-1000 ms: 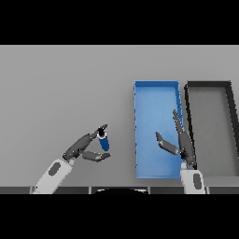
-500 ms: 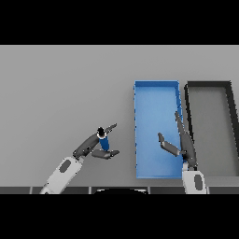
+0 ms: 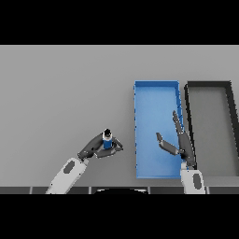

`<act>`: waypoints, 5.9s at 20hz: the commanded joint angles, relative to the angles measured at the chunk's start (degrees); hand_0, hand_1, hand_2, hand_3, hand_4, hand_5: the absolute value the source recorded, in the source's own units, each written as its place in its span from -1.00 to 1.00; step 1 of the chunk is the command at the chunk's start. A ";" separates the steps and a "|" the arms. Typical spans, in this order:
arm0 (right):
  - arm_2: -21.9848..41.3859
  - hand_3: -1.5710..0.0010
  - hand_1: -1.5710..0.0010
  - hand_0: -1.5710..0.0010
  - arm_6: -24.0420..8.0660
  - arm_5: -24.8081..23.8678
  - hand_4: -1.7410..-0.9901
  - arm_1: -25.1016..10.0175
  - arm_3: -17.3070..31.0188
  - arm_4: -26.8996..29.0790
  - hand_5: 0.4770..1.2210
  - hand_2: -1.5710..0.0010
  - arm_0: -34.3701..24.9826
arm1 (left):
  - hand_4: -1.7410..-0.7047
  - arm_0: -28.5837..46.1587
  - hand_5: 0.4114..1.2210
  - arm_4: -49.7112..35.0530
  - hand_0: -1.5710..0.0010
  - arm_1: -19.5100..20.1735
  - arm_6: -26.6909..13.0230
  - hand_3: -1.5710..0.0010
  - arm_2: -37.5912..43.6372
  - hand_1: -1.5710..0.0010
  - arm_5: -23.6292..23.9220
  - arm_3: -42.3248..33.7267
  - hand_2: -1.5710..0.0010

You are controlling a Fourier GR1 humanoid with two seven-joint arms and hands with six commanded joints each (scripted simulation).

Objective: Pick up the blue pipe and place it into the blue bin.

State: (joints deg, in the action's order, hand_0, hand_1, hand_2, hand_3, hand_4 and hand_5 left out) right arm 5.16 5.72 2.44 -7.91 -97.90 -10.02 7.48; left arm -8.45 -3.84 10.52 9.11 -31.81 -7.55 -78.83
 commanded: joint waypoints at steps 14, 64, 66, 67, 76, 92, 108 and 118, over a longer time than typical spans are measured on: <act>-0.29 1.00 1.00 1.00 -0.84 -0.67 0.50 -0.71 -0.12 -1.14 -0.55 1.00 -0.76 | -0.47 -3.66 0.99 0.80 -0.98 -3.87 -2.00 -0.99 1.10 -0.98 -1.35 -12.01 -0.99; 19.29 0.03 -0.12 -0.12 -33.50 23.89 -0.27 -1.22 -7.80 23.41 -0.89 -0.16 -39.89 | -0.77 -2.12 1.00 10.40 -1.00 -11.89 -9.20 -1.00 8.70 -1.00 -13.54 -13.28 -1.00; 19.25 -0.21 -0.43 -0.43 -33.68 23.55 -0.49 -0.45 -7.08 24.39 -0.68 -0.46 -40.12 | -0.85 -1.97 1.00 9.84 -1.00 -12.25 -9.19 -0.92 9.22 -1.00 -13.94 -12.99 -1.00; 19.27 -0.30 -0.55 -0.55 -34.44 23.07 -0.57 0.22 -7.39 25.64 -0.53 -0.57 -40.42 | -0.88 -1.34 1.00 8.53 -1.00 -12.79 -8.19 -0.94 9.32 -1.00 -14.66 -13.41 -1.00; 22.10 -0.89 -0.94 -0.94 -27.15 20.37 -0.93 -0.38 -6.24 24.86 0.79 -0.94 -39.91 | -0.98 -1.00 1.00 8.39 -1.00 -13.64 -7.73 -0.82 10.95 -1.00 -16.19 -14.13 -1.00; 22.88 -1.00 -1.00 -1.00 -29.07 16.09 -1.00 0.78 -8.50 21.32 0.99 -1.00 -39.74 | 0.49 0.34 -0.42 13.56 0.84 -12.99 -13.76 0.87 12.22 0.85 -19.93 -16.49 0.86; 5.95 -1.00 -1.00 -1.00 -37.26 6.71 -1.00 -3.21 -5.89 48.30 1.00 -1.00 -61.53 | 0.61 0.04 -0.94 15.08 1.00 -13.11 -15.13 1.00 12.01 1.00 -19.47 -14.76 1.00; -5.46 -1.00 -1.00 -1.00 -34.31 4.16 -1.00 -16.02 10.83 40.54 1.00 -1.00 -64.51 | 0.67 -0.45 -1.00 15.98 1.00 -11.80 -15.44 1.00 12.73 1.00 -19.10 -14.82 1.00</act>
State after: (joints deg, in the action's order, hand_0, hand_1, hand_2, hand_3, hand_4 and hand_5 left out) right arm -0.34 -28.63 6.56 -23.98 -87.03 30.55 -57.00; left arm -8.88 12.15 -1.27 -6.39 -19.07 -26.64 -93.66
